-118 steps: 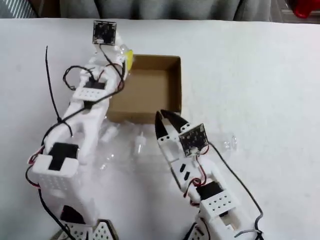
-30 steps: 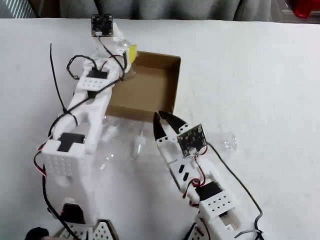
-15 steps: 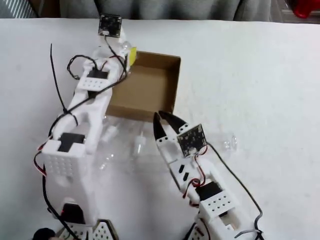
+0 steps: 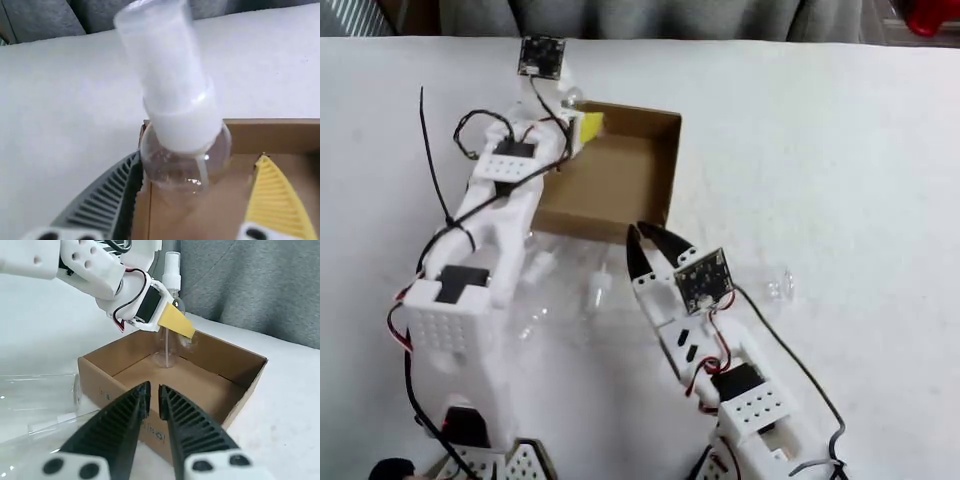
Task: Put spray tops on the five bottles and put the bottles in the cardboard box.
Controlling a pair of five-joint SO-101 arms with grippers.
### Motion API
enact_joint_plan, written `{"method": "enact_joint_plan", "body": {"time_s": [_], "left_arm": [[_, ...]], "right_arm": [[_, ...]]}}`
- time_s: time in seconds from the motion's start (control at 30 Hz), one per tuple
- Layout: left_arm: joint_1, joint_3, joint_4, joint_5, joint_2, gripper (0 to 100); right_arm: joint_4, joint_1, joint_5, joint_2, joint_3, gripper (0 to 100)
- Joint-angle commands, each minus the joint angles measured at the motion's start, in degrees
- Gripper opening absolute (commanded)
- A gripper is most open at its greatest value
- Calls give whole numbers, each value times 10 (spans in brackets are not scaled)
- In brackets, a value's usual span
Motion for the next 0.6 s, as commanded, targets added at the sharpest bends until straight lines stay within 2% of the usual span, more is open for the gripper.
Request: {"method": "enact_joint_plan", "body": {"time_s": [0.0, 0.4, 0.57], "left_arm": [[4, -28, 5, 1, -28, 334], [4, -27, 24, 4, -51, 332], [4, -27, 53, 38, -89, 332]], "right_arm": [[2, -6, 6, -2, -26, 15], [2, -6, 6, -2, -26, 15], [2, -6, 6, -2, -26, 15]]}}
